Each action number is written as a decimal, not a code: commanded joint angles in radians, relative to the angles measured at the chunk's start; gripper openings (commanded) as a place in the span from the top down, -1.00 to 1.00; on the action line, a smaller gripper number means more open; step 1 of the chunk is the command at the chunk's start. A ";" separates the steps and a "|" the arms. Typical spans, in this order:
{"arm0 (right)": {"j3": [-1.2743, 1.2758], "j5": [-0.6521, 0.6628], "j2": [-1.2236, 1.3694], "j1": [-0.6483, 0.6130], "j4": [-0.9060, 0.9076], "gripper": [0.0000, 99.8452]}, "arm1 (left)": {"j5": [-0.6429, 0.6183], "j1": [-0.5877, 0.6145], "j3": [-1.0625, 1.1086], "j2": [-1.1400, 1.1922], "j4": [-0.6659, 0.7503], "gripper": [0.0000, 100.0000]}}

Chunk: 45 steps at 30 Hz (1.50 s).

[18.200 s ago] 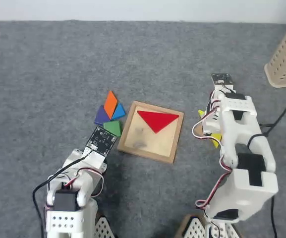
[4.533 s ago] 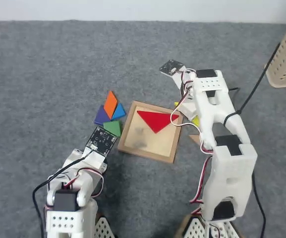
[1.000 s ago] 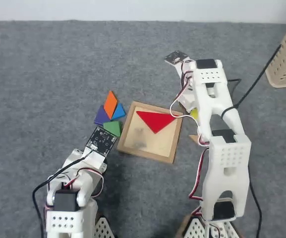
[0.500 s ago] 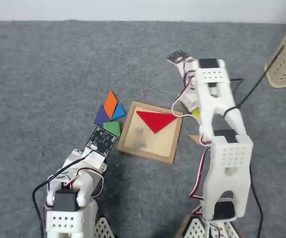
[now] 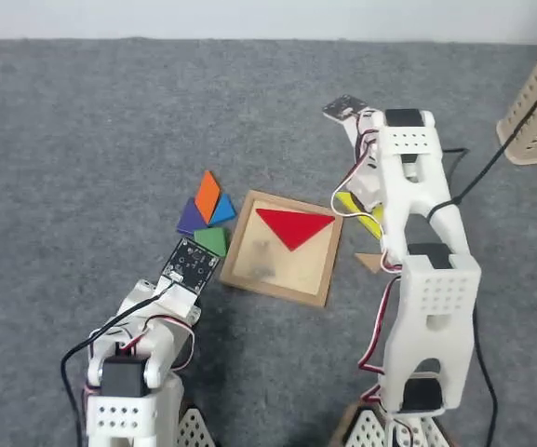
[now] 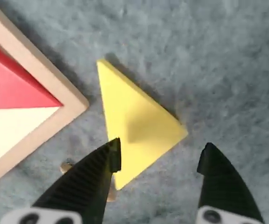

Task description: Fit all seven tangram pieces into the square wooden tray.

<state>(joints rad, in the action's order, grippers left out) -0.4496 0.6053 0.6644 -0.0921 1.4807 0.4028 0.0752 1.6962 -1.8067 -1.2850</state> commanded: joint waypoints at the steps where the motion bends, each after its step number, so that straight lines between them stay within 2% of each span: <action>1: -0.043 0.041 -0.018 0.008 -0.022 0.47 | -0.011 0.005 -0.012 -0.021 0.002 0.76; 10: -0.044 0.055 0.077 -0.001 -0.036 0.47 | -0.011 0.005 -0.012 -0.021 0.002 0.76; 16: -0.038 0.080 0.094 -0.015 0.025 0.47 | -0.011 0.005 -0.012 -0.021 0.002 0.76; 24: 0.040 0.077 0.096 -0.036 -0.019 0.47 | -0.011 0.005 -0.012 -0.021 0.002 0.76; 33: 0.086 0.040 0.018 -0.050 -0.031 0.47 | -0.011 0.005 -0.012 -0.021 0.002 0.76; 39: 0.229 0.011 -0.064 -0.104 -0.102 0.47 | -0.011 0.005 -0.012 -0.021 0.002 0.76; 45: 0.296 -0.011 -0.157 -0.094 -0.124 0.47 | -0.011 0.005 -0.012 -0.021 0.002 0.76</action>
<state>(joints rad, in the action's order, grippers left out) -0.1765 0.6145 0.5708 -0.1626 1.3640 0.4028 0.0752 1.6962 -1.8067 -1.2850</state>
